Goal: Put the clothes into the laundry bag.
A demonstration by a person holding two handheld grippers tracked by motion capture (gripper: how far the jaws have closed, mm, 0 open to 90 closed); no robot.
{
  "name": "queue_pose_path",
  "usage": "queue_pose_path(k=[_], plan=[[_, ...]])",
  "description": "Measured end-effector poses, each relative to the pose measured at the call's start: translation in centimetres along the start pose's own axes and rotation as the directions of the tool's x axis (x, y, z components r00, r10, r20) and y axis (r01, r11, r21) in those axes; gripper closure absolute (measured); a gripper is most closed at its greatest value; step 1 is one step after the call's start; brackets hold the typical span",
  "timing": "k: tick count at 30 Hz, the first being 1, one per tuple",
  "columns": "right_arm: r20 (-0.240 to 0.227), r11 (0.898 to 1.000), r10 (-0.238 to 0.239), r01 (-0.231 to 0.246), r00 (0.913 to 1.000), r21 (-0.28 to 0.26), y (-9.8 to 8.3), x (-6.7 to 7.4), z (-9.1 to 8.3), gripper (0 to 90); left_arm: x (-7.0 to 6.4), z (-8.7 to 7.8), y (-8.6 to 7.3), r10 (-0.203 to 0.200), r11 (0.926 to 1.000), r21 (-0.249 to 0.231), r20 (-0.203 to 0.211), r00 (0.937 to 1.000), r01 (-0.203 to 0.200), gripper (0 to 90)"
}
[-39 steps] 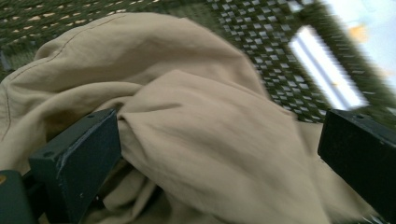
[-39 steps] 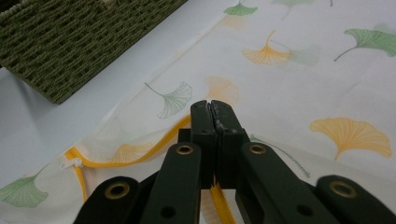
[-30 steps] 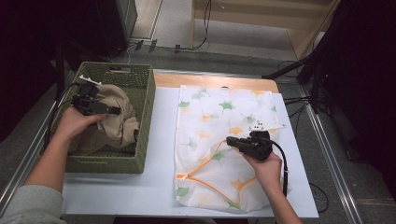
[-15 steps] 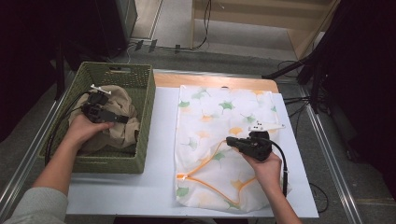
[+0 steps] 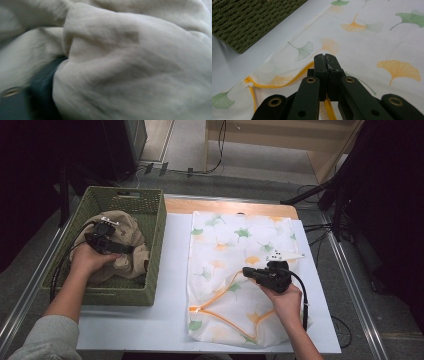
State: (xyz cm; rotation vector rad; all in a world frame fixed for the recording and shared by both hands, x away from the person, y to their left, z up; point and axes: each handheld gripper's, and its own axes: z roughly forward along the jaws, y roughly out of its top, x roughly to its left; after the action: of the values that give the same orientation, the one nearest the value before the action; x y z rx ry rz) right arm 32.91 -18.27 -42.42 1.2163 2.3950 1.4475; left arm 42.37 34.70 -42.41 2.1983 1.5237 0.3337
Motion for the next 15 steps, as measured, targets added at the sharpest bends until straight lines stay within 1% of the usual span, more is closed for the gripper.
queue_pose_path(k=[2, 6, 7, 8, 9, 10, 11, 12, 13, 15], plan=[[0.001, 1.000, 0.004, -0.004, 1.0000, 0.001, 0.0, 0.0, 0.0, 88.9, 0.0, -0.1, -0.1, -0.014, 0.9998, 0.015, 0.007, 0.9999, 0.014, 28.2], [0.005, 1.000, 0.007, -0.007, 1.0000, 0.000, -0.2, -0.1, -0.2, 88.9, 0.2, -0.5, -0.3, -0.003, 0.9997, 0.024, 0.006, 1.0000, 0.003, 47.2], [0.006, 1.000, 0.009, -0.009, 0.9999, 0.002, -0.2, -0.1, -0.2, 88.9, 0.2, -0.8, -0.3, -0.006, 0.9996, 0.028, 0.018, 0.9998, 0.005, 53.9], [0.006, 1.000, 0.010, -0.010, 0.9999, 0.002, -0.3, -0.1, -0.2, 88.9, 0.1, -0.8, -0.2, -0.027, 0.9981, 0.058, 0.075, 0.9968, 0.022, 65.8], [0.010, 1.000, 0.008, -0.008, 0.9999, -0.001, -0.3, -0.1, -0.2, 88.9, -0.2, -0.7, -0.3, -0.023, 0.9980, 0.061, 0.081, 0.9964, 0.018, 71.2], [0.011, 1.000, 0.006, -0.006, 0.9999, -0.001, -0.4, -0.1, -0.3, 88.9, -0.3, -0.9, -0.2, -0.009, 0.9971, 0.076, 0.093, 0.9956, 0.002, 72.9], [0.011, 1.000, 0.010, -0.010, 0.9999, 0.000, -0.4, 0.0, -0.4, 88.9, -0.3, -1.0, -0.1, -0.012, 0.9956, 0.094, 0.119, 0.9928, 0.001, 73.8], [0.012, 1.000, 0.012, -0.012, 0.9999, -0.002, -0.5, -0.1, -0.5, 88.9, -0.3, -1.2, 0.0, -0.015, 0.9948, 0.102, 0.131, 0.9913, 0.002, 74.2], [0.013, 1.000, 0.015, -0.015, 0.9998, -0.007, -0.5, -0.1, -0.5, 88.9, -0.2, -1.3, 0.0, -0.018, 0.9948, 0.102, 0.142, 0.9897, 0.004, 74.6], [0.016, 1.000, 0.020, -0.020, 0.9997, -0.006, -0.6, -0.1, -0.7, 88.8, -0.1, -1.7, 0.3, -0.018, 0.9958, 0.092, 0.147, 0.9890, 0.005, 75.1]])
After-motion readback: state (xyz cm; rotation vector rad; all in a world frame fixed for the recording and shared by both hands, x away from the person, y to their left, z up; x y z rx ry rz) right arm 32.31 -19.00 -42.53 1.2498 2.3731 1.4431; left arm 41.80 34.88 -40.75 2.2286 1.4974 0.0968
